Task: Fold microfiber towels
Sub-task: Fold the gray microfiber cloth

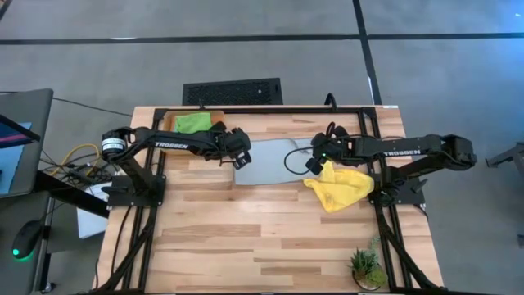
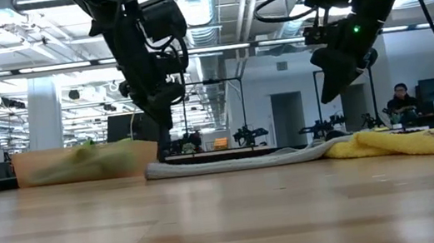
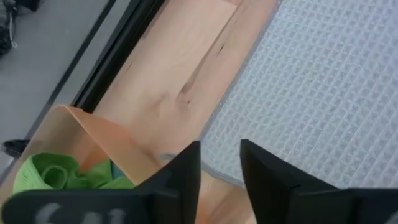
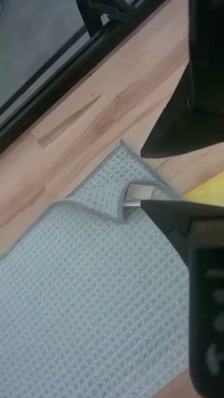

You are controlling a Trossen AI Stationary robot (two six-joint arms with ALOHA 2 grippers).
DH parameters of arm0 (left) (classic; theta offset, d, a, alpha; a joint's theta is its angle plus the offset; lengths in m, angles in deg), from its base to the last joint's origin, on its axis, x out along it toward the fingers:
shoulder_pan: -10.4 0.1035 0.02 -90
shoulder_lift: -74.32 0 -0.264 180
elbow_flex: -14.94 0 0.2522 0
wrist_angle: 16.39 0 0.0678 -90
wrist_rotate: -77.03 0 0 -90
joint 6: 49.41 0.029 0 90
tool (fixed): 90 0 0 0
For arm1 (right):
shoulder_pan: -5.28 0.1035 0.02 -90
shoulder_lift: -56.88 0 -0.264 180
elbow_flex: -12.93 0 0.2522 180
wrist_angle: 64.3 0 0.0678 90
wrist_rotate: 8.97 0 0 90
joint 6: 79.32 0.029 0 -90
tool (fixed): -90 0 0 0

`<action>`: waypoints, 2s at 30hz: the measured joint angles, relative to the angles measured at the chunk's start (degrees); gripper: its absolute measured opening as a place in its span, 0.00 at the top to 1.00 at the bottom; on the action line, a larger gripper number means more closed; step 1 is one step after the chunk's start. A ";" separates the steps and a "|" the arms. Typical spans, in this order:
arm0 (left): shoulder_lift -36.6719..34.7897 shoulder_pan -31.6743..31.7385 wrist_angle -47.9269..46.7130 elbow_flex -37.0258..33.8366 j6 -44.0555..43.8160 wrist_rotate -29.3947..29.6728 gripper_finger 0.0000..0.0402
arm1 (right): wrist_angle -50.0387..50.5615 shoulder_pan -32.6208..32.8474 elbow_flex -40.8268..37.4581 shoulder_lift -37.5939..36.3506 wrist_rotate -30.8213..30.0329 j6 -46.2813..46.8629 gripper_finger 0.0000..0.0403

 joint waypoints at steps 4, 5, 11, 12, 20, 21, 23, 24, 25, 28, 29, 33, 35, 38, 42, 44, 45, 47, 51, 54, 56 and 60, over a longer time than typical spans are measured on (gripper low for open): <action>0.00 -0.04 -0.02 0.04 1.20 -2.09 0.66 | -0.10 -0.01 0.00 0.00 -0.14 -0.89 0.56; 0.00 -0.32 -0.34 0.08 2.69 -4.15 0.66 | -0.10 0.01 0.01 0.00 -0.13 -1.21 0.55; 0.00 -5.84 -1.84 -3.42 10.04 -15.63 0.66 | -0.11 1.32 0.02 -0.04 -0.16 -3.13 0.51; 0.00 -7.20 -2.20 -4.70 10.74 -16.36 0.66 | -0.11 1.74 0.02 -0.04 -0.15 -3.43 0.50; 0.00 -16.67 0.87 -9.22 9.32 -14.37 0.66 | -0.11 4.70 0.06 -0.04 -0.13 -3.47 0.51; 0.00 -17.39 2.45 -9.56 9.63 -14.06 0.66 | -0.12 5.02 0.07 -0.04 -0.14 -3.48 0.51; 0.00 -18.43 5.76 -10.32 10.73 -14.05 0.67 | -0.14 5.64 0.07 -0.04 -0.14 -3.43 0.52; 0.00 -18.79 7.41 -10.74 11.60 -13.89 0.67 | -0.15 5.96 0.07 -0.04 -0.15 -3.42 0.52; 0.00 -19.04 8.54 -11.10 12.51 -13.47 0.67 | -0.15 6.33 0.07 -0.04 -0.15 -3.43 0.52; 0.00 -19.16 9.30 -11.30 13.44 -9.99 0.67 | -0.36 7.33 0.07 -0.04 -0.12 -3.42 0.52; 0.00 -19.06 9.42 -11.30 13.40 -8.90 0.67 | -0.36 7.62 0.09 -0.04 -0.13 -3.41 0.52; 0.00 -18.88 10.34 -11.30 13.03 -7.32 0.67 | -0.35 8.47 0.09 -0.04 -0.13 -3.37 0.51; 0.00 -18.73 10.82 -11.30 12.90 -9.37 0.67 | -0.35 8.78 0.09 -0.05 -0.13 -3.00 0.52; 0.00 -18.17 11.17 -11.30 12.55 -12.28 0.67 | -0.35 8.78 0.09 -0.04 -0.13 -2.97 0.52; 0.06 -17.67 11.14 -11.30 12.18 -11.41 0.67 | -0.33 8.78 0.09 -0.04 -0.13 -2.97 0.51; 1.03 -17.25 11.83 -11.30 11.36 -11.42 0.67 | -0.34 8.78 0.11 -0.05 -0.13 -2.95 0.51; 1.21 -17.05 11.30 -11.34 11.16 -11.66 0.67 | -0.33 8.78 0.11 -0.06 -0.13 -2.95 0.52; 2.60 -16.74 11.98 -11.22 11.30 -11.83 0.67 | -0.22 8.78 0.11 -0.07 -0.13 -2.93 0.52; 4.81 -16.74 11.95 -10.83 12.13 -9.37 0.67 | -0.07 8.78 0.13 -0.09 -0.13 -2.89 0.52; 5.38 -16.74 11.91 -10.82 12.58 -8.51 0.67 | 0.06 8.78 0.15 -0.09 0.02 -2.86 0.51; 6.00 -16.63 11.54 -10.63 12.34 -8.36 0.67 | 0.38 8.78 0.15 -0.09 -0.01 -2.85 0.51; 6.36 -16.52 11.54 -10.72 11.63 -8.51 0.68 | 0.35 8.78 0.15 -0.09 0.00 -2.86 0.52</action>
